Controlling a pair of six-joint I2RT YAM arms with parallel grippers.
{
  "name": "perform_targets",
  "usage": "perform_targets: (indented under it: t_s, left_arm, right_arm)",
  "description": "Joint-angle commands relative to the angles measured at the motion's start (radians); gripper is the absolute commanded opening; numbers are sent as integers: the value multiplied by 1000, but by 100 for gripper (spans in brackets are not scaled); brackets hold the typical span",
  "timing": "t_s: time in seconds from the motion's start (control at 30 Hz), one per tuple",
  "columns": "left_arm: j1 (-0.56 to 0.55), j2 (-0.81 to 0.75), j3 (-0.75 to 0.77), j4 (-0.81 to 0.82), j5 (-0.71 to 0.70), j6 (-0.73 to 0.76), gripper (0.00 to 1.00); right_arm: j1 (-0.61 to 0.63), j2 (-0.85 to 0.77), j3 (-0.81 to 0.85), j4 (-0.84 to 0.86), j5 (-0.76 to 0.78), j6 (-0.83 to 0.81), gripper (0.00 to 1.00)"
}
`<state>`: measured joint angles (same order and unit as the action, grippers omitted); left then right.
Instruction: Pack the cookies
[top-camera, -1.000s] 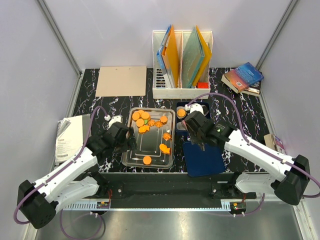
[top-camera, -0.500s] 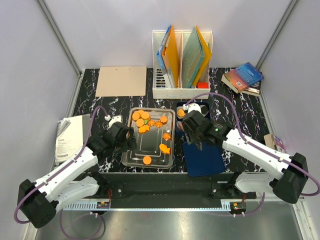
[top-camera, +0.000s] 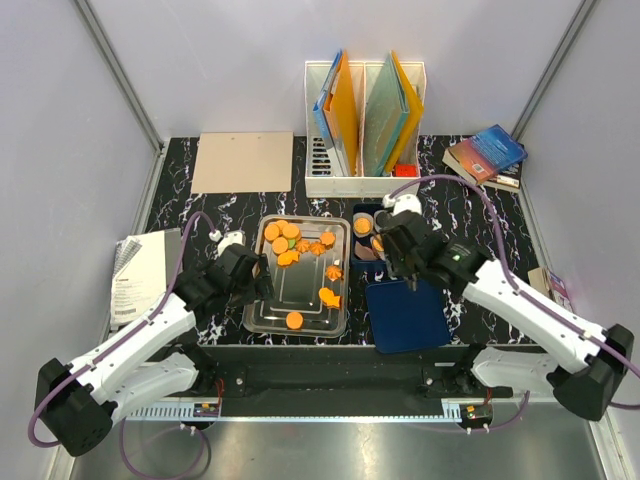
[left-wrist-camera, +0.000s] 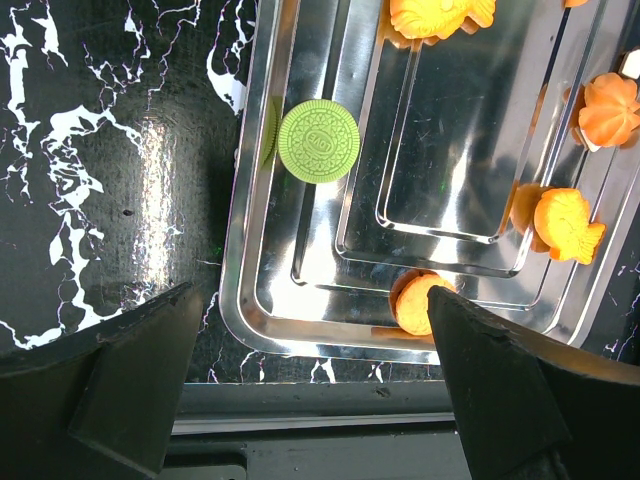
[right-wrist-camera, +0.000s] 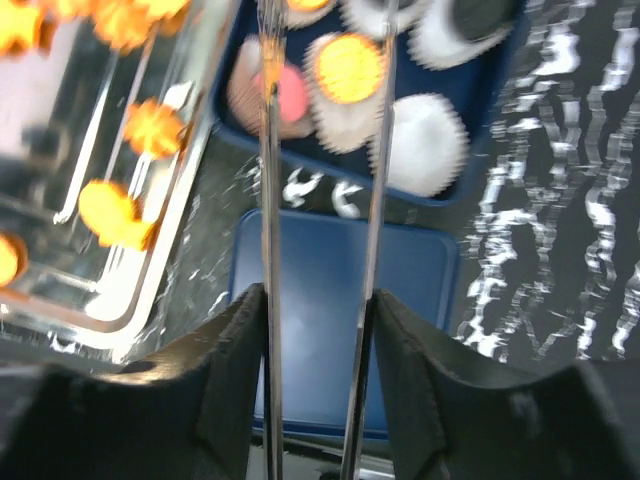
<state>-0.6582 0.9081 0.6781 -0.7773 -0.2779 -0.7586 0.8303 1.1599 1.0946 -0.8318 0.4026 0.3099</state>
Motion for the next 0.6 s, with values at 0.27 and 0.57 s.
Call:
perform_targets:
  t_s: [0.27, 0.57]
  left_arm:
    - [-4, -23, 23, 10, -10, -4, 99]
    - [-4, -35, 21, 12, 2, -2, 99]
  right_arm:
    - [-238, -100, -41, -9, 51, 6, 43]
    - [-442, -86, -99, 45, 30, 90, 43]
